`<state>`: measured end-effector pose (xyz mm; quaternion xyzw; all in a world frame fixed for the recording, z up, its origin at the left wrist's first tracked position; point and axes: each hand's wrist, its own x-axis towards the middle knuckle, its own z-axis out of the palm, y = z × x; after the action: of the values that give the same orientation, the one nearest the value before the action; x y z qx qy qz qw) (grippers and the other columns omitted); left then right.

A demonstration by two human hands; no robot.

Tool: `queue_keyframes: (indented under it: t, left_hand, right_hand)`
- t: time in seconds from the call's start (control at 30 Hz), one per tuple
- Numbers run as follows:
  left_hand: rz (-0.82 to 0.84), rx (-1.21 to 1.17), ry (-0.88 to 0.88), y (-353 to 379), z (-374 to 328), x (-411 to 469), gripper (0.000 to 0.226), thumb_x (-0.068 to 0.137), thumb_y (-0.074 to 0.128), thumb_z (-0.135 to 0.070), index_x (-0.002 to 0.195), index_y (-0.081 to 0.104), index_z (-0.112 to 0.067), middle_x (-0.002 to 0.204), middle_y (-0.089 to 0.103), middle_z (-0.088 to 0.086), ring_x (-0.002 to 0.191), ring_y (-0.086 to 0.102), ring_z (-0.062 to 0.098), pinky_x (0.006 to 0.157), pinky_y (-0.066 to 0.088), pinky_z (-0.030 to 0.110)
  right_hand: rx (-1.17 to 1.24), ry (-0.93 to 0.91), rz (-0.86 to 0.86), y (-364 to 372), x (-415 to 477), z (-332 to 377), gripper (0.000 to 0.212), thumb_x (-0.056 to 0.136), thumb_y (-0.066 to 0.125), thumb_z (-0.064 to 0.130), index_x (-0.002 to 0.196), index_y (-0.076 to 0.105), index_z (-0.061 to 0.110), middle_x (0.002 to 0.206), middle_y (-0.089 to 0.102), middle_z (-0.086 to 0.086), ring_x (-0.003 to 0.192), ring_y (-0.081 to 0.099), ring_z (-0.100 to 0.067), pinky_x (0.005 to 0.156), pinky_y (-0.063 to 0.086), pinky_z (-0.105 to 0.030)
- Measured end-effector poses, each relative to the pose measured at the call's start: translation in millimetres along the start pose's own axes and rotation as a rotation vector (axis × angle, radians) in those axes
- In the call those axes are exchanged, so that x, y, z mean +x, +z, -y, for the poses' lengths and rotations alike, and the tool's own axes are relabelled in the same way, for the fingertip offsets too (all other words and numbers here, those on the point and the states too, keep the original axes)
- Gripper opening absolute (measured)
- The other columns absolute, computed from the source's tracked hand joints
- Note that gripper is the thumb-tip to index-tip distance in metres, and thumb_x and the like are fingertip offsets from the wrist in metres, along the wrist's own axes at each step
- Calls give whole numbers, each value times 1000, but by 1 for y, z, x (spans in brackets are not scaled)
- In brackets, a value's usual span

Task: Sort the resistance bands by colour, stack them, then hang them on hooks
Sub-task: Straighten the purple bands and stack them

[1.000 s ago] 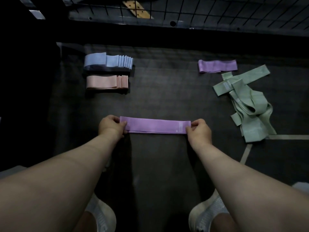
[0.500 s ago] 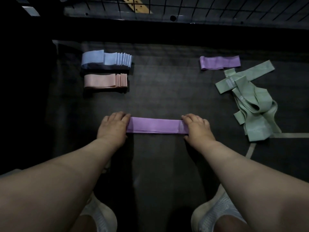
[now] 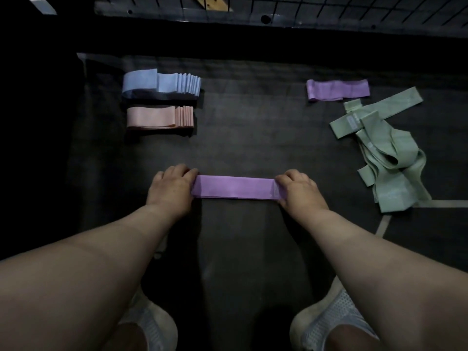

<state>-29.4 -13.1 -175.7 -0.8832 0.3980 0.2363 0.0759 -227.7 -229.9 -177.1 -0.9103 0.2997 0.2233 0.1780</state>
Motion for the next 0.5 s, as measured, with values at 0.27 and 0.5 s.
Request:
queue_keyframes:
  t: [0.27, 0.5]
  left_hand:
    - [18, -15, 4, 5, -1, 1, 59, 89, 60, -33, 144, 42, -28, 139, 41, 3, 128, 39, 26, 102, 32, 36]
    - [-43, -398, -300, 2, -11, -10, 73, 85, 65, -37, 150, 34, -24, 148, 30, 10, 138, 30, 32, 111, 30, 40]
  right_hand:
    - [10, -2, 3, 0, -1, 1, 50, 89, 65, 25, 136, 50, 23, 137, 42, -2, 126, 41, -26, 107, 32, -34]
    - [468, 415, -273, 16, -14, -1, 52, 88, 66, 37, 131, 52, 9, 136, 42, -15, 125, 43, -34, 106, 34, -36]
